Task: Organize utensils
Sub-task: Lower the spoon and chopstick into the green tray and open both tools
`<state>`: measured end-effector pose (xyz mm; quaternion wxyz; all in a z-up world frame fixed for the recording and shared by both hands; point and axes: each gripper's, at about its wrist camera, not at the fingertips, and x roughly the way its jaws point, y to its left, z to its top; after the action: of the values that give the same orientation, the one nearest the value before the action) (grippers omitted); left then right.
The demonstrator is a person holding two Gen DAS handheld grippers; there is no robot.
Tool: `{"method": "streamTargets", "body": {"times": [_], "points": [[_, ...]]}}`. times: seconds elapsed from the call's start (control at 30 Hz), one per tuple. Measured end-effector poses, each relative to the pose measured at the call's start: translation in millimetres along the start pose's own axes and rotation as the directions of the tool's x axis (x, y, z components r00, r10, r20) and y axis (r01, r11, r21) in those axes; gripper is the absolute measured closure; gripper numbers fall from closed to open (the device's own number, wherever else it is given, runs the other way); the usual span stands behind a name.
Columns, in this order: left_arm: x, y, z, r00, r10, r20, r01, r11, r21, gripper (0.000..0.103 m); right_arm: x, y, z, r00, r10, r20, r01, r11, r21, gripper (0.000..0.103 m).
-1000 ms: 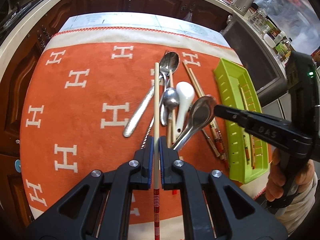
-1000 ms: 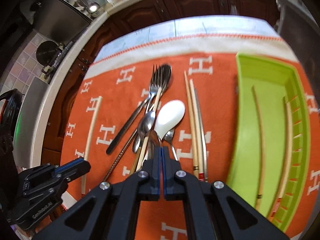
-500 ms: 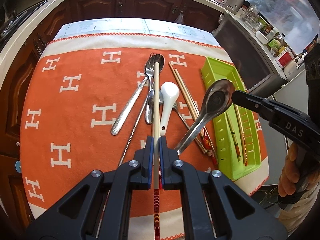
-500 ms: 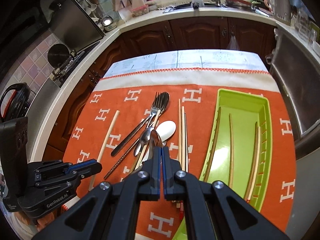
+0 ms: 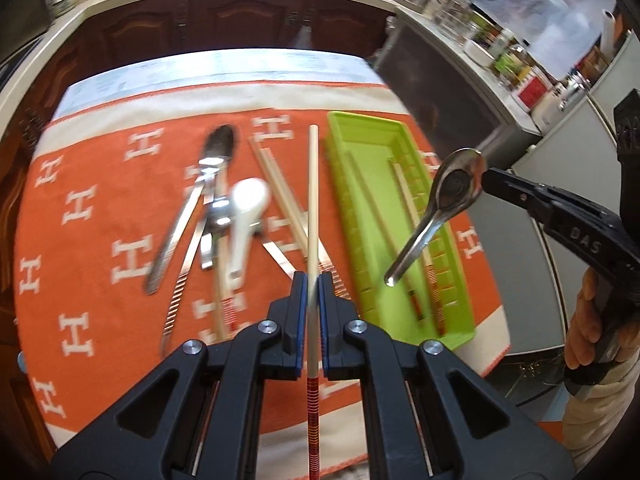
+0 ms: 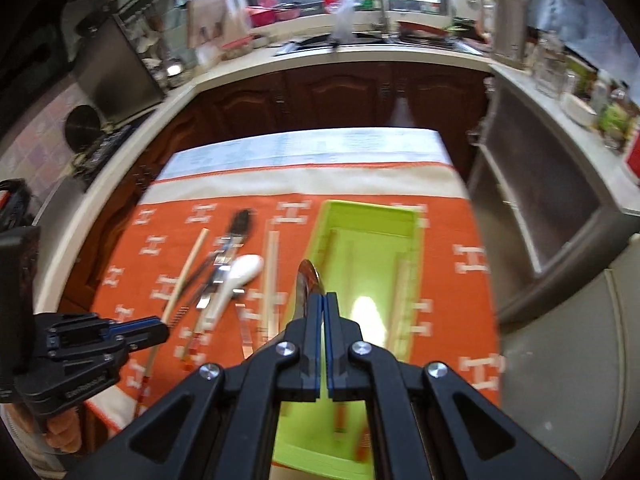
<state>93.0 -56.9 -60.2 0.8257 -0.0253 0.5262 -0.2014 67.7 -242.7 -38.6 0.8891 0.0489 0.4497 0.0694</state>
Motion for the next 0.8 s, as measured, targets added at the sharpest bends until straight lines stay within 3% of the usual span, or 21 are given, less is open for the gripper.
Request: {"method": "streamTargets", "body": {"times": [0.13, 0.3, 0.57, 0.8], "points": [[21.2, -34.9, 17.8, 0.999, -0.045, -0.022, 0.045, 0.999, 0.004, 0.100, 4.7, -27.7, 3.8, 0.996, -0.085, -0.012, 0.085, 0.996, -0.002, 0.102], [57.0, -63.7, 38.9, 0.997, -0.065, -0.040, 0.064, 0.998, -0.026, 0.100, 29.9, -49.5, 14.3, 0.989, -0.134, -0.056, 0.133, 0.991, -0.016, 0.102], [116.6, -67.9, 51.9, 0.997, -0.018, -0.077, 0.013, 0.998, -0.061, 0.100, 87.9, -54.2, 36.4, 0.981, -0.153, -0.121, 0.146, 0.987, -0.067, 0.102], [109.5, -63.9, 47.8, 0.997, -0.032, -0.075, 0.028, 0.999, -0.046, 0.099, 130.8, -66.7, 57.4, 0.979, -0.126, -0.162, 0.130, 0.991, 0.017, 0.101]]}}
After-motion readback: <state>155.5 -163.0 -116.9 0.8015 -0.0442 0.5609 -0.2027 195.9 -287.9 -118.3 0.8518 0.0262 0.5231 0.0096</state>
